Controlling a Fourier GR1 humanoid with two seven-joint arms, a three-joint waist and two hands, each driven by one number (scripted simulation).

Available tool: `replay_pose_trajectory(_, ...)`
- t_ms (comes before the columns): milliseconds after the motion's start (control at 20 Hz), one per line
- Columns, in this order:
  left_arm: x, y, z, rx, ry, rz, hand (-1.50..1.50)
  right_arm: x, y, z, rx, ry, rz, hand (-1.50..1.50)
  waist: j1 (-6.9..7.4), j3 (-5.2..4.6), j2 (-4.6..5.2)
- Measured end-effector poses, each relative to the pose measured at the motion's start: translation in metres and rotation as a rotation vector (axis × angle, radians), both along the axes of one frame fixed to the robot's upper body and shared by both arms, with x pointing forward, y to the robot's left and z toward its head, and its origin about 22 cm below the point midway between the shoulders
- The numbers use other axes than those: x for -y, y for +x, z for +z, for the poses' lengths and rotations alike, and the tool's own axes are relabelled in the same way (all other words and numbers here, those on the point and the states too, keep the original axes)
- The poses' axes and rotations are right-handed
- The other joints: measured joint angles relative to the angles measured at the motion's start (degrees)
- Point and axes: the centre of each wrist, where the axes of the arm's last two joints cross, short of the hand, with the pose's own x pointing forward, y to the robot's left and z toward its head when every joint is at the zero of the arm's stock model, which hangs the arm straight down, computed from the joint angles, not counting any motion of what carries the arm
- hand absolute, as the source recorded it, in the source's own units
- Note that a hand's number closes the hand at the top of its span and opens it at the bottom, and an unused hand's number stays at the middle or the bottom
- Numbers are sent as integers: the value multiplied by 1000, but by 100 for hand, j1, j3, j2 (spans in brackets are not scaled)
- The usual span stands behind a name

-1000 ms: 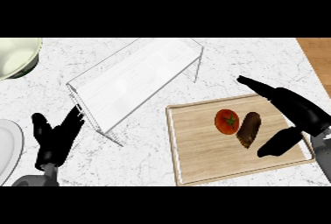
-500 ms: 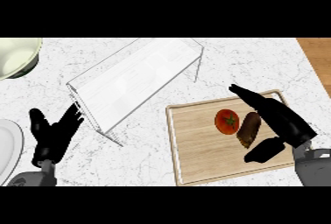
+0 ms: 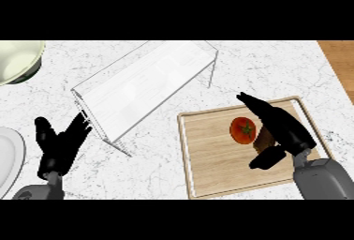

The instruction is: Pick the tomato from the tray and place it in the tiered shelf

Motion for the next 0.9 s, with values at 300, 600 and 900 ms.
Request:
replay_pose_trajectory(300,-1,0,-4,14,3,0,0,-2,12,-11,28,-28,-25,-150,5,9,-8)
replay_pose_trajectory(600,1,-3,-4,14,0,1,0,-10,18,-29,49,9,-11,-150,4,4,-2)
replay_pose_trajectory(900,6,-4,-7,26,1,0,0,-10,32,-45,58,26,16,150,9,8,-12)
